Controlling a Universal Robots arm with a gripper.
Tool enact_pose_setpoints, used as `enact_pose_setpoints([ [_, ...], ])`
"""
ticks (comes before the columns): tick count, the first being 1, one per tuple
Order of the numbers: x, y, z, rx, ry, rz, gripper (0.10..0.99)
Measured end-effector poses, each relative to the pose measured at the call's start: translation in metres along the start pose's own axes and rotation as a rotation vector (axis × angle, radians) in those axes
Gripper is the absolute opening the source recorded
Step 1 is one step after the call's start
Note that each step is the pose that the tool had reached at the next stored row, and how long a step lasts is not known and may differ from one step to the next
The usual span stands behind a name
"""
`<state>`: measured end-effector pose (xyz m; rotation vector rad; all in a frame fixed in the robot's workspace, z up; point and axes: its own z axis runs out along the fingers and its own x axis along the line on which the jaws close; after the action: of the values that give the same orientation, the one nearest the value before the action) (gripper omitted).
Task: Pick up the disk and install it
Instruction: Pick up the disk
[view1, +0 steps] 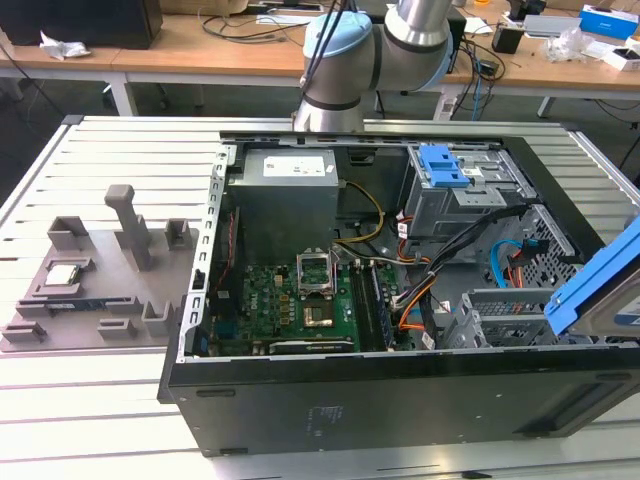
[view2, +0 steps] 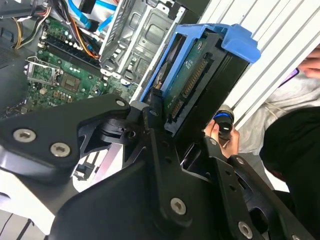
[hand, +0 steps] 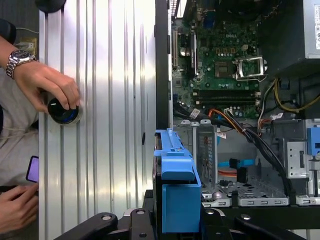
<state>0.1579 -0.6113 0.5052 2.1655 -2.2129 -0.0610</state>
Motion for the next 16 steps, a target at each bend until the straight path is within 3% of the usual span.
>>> enact_pose_setpoints([
  [9,-0.01,0.0065,0.0043,0.0,-0.0001,0.0,0.361],
  [16,-0.023,0.0082,0.0084,0.0,0.0,0.0,0.361],
])
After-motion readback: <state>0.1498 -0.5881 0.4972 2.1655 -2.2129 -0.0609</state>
